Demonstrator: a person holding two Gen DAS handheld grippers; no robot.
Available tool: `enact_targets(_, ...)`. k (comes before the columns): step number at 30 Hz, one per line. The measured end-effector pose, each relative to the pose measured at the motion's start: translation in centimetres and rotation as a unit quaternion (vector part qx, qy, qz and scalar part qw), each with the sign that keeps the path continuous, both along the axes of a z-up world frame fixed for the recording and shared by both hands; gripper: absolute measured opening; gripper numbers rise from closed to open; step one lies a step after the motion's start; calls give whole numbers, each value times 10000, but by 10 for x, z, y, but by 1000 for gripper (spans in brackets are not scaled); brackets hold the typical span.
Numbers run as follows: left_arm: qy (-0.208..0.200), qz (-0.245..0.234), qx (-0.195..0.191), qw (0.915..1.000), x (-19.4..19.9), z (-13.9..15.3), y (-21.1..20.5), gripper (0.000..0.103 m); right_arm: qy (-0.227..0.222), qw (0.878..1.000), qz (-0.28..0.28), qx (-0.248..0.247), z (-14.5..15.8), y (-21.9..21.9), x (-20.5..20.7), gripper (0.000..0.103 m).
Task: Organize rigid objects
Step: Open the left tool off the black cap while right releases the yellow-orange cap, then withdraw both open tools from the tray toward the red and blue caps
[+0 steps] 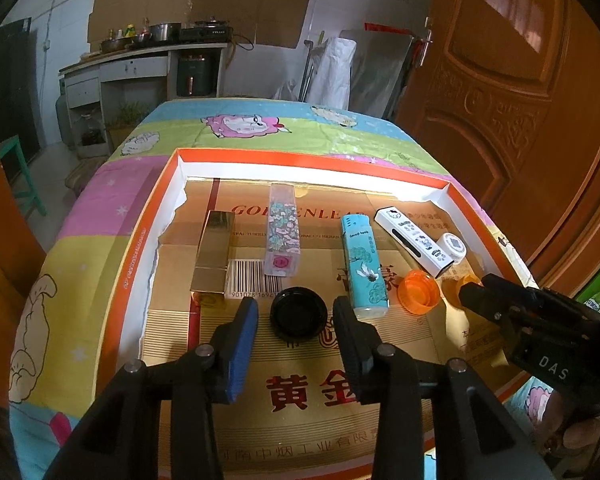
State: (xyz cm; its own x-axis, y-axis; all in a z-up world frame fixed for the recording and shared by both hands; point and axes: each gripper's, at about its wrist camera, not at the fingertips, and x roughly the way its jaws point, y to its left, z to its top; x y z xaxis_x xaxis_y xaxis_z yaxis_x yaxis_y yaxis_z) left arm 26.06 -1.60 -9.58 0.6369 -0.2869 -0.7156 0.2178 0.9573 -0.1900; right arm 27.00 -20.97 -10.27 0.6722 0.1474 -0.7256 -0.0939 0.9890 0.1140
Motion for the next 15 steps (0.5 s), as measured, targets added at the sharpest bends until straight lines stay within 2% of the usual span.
enact_targets(10, -152, 82, -143, 9997, -7, 6, 5, 39, -99, 9999, -44, 93, 6, -1, -8, 41)
enact_targets(15, -221, 80, -85, 9997, -16, 15, 3, 39, -172, 9998, -52, 109, 15, 0, -23, 41)
